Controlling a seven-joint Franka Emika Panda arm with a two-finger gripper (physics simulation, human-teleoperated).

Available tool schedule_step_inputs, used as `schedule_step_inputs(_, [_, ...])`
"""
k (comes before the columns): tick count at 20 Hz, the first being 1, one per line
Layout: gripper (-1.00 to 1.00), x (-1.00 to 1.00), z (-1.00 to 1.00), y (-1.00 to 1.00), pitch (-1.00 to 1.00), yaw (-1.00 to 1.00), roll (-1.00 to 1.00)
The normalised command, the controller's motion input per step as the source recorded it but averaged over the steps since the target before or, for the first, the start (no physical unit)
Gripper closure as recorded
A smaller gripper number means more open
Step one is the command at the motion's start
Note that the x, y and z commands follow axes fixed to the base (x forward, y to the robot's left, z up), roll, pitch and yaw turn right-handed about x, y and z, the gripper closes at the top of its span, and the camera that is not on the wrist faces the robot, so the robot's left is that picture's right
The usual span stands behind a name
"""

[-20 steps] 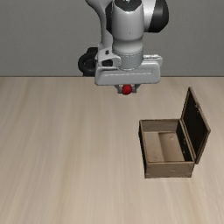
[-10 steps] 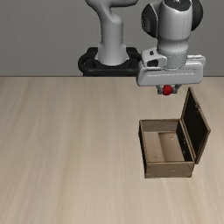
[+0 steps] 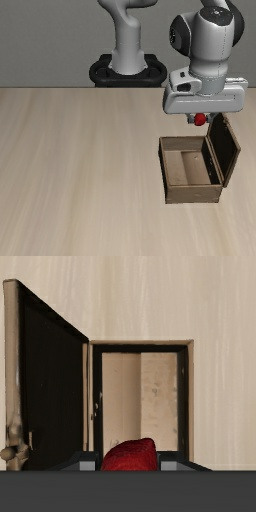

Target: Pick up the strawberry and place it in the box

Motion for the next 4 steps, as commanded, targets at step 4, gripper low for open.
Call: schedule_step_inputs(4, [-1.0,0.0,0.0,0.0,0.0,0.0,0.0])
